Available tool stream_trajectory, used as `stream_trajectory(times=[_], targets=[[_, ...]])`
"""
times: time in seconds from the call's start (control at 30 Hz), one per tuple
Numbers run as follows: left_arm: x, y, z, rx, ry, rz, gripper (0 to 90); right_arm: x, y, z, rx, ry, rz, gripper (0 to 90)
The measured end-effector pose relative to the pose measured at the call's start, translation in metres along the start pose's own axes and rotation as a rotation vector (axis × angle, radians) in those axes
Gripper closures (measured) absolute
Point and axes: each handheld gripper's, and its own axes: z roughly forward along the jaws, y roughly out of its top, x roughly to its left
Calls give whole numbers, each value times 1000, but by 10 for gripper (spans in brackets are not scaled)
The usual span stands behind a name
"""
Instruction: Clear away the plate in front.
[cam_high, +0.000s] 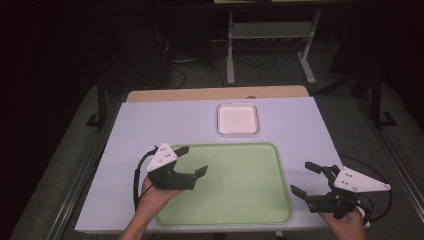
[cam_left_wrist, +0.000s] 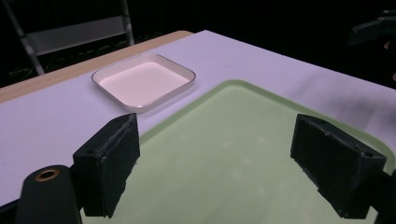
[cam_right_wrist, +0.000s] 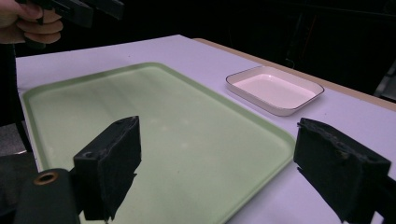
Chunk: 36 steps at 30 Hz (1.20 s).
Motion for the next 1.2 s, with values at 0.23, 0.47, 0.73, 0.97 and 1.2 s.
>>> stream_trajectory(times=[0.23,0.47,0.73,0.97,1.2], targets=[[2,12,18,-1,24,23,150,-1,0,-2,-6,-3,1,140],[8,23,33,-7,29,28,150,-3,0,-4,-14,-3,7,140],[22,34,53,2,54,11,150,-4,1,-5,-24,-8,11,139],[38,44,79,10,40,-37,160,-4,2,-6,-29,-10,10,139],[53,52,105,27,49,-54,161,-6,1,-8,-36,-15,16,139]])
